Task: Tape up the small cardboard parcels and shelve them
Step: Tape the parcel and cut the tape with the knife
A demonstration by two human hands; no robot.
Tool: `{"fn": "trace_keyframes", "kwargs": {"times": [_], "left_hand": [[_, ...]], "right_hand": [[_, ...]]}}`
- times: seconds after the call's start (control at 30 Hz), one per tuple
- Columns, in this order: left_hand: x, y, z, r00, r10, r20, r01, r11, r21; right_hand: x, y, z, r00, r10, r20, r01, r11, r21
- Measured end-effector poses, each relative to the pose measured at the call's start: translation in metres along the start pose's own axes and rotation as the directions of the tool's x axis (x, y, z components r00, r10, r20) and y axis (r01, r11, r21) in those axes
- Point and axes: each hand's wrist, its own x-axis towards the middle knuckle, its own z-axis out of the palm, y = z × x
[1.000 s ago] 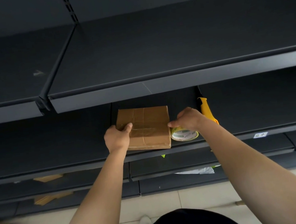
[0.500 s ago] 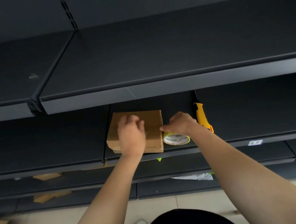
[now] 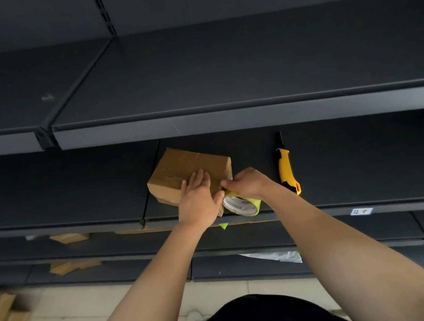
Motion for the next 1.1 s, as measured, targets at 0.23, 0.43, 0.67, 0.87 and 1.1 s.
{"fn": "trace_keyframes", "kwargs": {"times": [0.23,0.43,0.67,0.87,1.1], "left_hand": [[-0.011,-0.010,-0.005,0.960,-0.127,-0.248,0.051,0.955,-0.292],[-0.026,0.003,-0.001,0.729,-0.637,0.251,0.481,0.215,-0.850],[-0.011,0.006,-0.005,0.664,-0.475,0.578,0.466,-0.342,-0.816],[-0.006,0.004,-0.005,0.613,-0.508,0.605,0.476,-0.374,-0.796],[0.001,0.000,-0.003,0.575,-0.598,0.558,0.487,-0.298,-0.821]], "right_hand": [[-0.015,0.004,0.001,0.925,-0.086,0.371,-0.102,0.883,0.459],[-0.017,-0.008,0.014,0.910,-0.118,0.397,-0.091,0.878,0.469],[-0.007,-0.009,0.012,0.997,0.039,0.066,-0.065,0.893,0.446],[0.021,0.053,-0.017,0.768,0.223,-0.600,-0.364,0.923,-0.123],[0.035,0.091,-0.021,0.828,0.317,-0.463,-0.420,0.898,-0.136]]}}
